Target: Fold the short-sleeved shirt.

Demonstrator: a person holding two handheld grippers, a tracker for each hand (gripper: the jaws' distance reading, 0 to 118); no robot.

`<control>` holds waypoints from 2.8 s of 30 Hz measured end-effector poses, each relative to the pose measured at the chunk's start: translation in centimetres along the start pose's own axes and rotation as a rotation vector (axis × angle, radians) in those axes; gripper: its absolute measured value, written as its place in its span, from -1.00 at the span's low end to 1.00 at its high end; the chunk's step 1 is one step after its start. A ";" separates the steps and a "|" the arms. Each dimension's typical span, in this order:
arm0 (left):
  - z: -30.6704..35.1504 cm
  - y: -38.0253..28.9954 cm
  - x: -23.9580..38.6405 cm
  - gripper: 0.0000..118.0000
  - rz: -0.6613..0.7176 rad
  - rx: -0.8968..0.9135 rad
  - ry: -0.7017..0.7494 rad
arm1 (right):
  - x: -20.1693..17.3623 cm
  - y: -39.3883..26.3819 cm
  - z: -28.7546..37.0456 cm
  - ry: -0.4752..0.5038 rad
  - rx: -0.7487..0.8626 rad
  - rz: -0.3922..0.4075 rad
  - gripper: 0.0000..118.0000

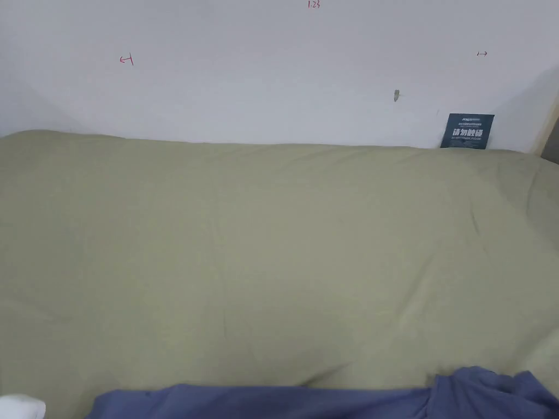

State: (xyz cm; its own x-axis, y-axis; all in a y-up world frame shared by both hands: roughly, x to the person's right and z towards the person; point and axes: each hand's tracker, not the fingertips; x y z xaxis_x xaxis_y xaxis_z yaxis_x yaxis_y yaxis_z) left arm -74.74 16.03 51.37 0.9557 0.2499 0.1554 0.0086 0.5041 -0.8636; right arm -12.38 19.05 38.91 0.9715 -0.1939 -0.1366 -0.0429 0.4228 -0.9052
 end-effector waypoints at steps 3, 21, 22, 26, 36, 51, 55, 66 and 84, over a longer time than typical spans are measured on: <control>-1.6 -1.9 0.2 -0.95 0.024 -0.029 0.004 | 0.6 -1.4 -1.1 -0.011 -0.012 -0.016 -0.97; 7.1 3.4 5.0 -0.18 0.200 0.317 0.173 | -7.3 2.3 6.6 -0.196 0.297 0.064 0.42; 6.6 4.1 6.3 -0.18 0.153 0.326 0.165 | -8.7 2.1 6.3 -0.202 0.323 0.080 0.42; 2.9 5.0 11.3 -0.46 0.109 0.329 0.174 | -13.0 -0.5 3.8 -0.180 0.364 0.074 0.36; -2.6 -3.0 18.6 -1.00 0.078 0.239 0.122 | -17.4 -9.8 0.2 -0.134 0.249 0.177 -0.99; -0.3 -0.1 17.7 -1.00 0.096 0.289 0.156 | -18.4 -7.5 2.6 -0.155 0.340 0.179 -0.99; 3.8 1.7 12.2 -1.00 0.154 0.368 0.227 | -17.0 -5.3 4.9 -0.179 0.389 0.188 -0.98; 1.4 0.6 -7.0 0.85 0.453 0.099 -0.168 | -15.7 -2.9 6.2 -0.078 0.395 0.139 -0.98; -6.7 -4.6 -6.2 0.35 0.801 0.157 -0.518 | -16.1 -3.5 5.8 0.013 0.349 0.117 -0.98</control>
State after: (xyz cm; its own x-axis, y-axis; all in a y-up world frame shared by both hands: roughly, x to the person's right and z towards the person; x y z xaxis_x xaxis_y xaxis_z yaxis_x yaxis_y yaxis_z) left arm -78.76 6.63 51.20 0.4126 0.8820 -0.2277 -0.6647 0.1206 -0.7373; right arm -26.55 25.85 46.60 0.9616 -0.1366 -0.2381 -0.0693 0.7187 -0.6919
